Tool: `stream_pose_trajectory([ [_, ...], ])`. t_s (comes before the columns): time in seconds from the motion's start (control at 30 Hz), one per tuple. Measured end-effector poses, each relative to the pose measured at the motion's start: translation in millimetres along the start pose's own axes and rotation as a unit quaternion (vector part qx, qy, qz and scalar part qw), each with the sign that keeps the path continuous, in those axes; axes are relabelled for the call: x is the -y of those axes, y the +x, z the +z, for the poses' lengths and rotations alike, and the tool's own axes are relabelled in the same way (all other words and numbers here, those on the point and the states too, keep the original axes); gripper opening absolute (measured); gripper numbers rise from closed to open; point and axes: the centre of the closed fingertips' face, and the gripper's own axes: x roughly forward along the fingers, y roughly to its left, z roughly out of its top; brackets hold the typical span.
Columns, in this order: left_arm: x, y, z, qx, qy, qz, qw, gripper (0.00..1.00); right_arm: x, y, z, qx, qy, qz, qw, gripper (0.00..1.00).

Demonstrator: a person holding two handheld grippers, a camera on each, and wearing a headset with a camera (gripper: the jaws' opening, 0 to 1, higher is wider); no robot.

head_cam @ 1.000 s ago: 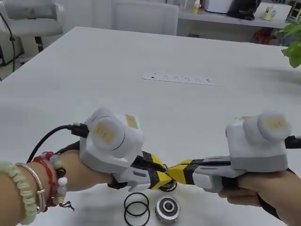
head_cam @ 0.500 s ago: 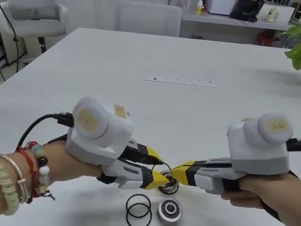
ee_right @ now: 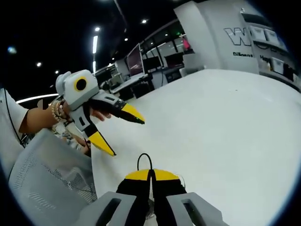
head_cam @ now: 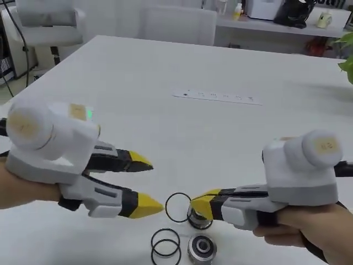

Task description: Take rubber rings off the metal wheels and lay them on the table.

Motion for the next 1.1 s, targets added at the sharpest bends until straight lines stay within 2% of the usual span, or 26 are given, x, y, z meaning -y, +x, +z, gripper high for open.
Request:
stream_pose_trajectory([
  [0.07,0.7,-7.4,-4.6,-0.001,-0.006,0.010,0.9999,0.48,-3.7,2.5,-3.9,-0.008,-0.004,0.006,0.9999,0.00],
  [0.27,12.8,-22.1,-23.0,-0.014,-0.017,0.016,0.9996,0.53,-11.8,7.9,-11.3,-0.025,-0.008,0.020,0.9995,0.00],
  [0.43,20.4,-26.2,-37.4,-0.018,-0.039,0.020,0.9989,0.54,-15.5,10.0,-13.4,-0.031,0.002,0.028,0.9991,0.00],
  [0.73,27.4,-31.8,-51.3,-0.013,-0.074,0.033,0.9966,0.54,-21.3,16.6,-23.4,-0.054,0.016,0.040,0.9976,0.00],
  [0.9,26.6,-33.1,-58.1,-0.015,-0.086,0.044,0.9952,0.54,-18.4,21.3,-29.7,-0.067,-0.002,0.031,0.9973,0.00],
  [1.1,27.6,-34.3,-60.3,-0.013,-0.094,0.049,0.9943,0.53,-13.1,23.9,-31.8,-0.072,-0.035,0.017,0.9967,0.00],
])
